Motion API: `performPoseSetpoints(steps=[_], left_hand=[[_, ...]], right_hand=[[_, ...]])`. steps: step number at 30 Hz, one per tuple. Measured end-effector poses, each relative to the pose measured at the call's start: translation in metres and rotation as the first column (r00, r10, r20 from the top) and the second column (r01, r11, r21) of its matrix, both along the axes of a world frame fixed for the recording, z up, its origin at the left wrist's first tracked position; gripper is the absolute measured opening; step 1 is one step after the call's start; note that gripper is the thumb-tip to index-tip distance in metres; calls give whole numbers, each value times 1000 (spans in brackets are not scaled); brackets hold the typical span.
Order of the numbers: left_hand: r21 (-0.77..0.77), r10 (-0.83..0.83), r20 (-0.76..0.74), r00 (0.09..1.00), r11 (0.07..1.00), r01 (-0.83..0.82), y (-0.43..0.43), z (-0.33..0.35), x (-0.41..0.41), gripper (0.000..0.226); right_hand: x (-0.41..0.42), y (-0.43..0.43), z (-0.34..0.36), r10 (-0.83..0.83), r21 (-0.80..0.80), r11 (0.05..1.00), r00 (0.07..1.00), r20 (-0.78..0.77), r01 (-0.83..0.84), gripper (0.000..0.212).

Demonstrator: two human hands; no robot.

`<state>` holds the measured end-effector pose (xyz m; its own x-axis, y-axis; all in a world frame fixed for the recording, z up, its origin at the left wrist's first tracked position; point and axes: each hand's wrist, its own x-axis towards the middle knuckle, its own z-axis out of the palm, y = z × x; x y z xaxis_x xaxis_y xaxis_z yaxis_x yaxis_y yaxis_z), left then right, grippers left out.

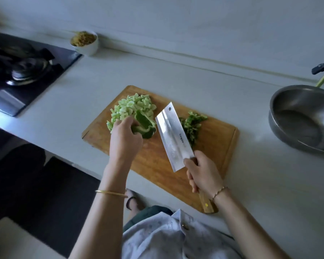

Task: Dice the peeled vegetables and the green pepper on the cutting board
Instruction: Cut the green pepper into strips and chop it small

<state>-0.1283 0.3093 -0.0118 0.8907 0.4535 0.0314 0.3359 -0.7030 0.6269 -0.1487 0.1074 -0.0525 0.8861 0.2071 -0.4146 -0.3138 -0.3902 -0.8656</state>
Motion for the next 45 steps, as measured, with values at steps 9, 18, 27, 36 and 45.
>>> performPoseSetpoints(steps=[9, 18, 27, 36, 45], left_hand=[[-133, -13, -39, 999, 991, 8, -5, -16, -19, 32], [-8, -148, -170, 974, 989, 149, -34, -43, -24, 18], [-206, -88, -210, 974, 978, 44, -45, -47, -27, 44], [-438, -93, -233, 968, 899, -19, -46, -52, -21, 72], [-329, -119, -265, 957, 944, 27, -44, -53, -22, 54]], right_hand=[[-10, 4, -12, 15, -57, 998, 1000, -22, -16, 20], [17, -29, -4, -6, -191, 981, 998, 63, 18, 28], [6, -28, 14, 45, -197, 980, 990, 137, -17, 26], [-15, -13, 17, 81, -277, 960, 988, 134, -41, 27], [-31, 6, 29, 41, -329, 944, 993, 113, -2, 25]])
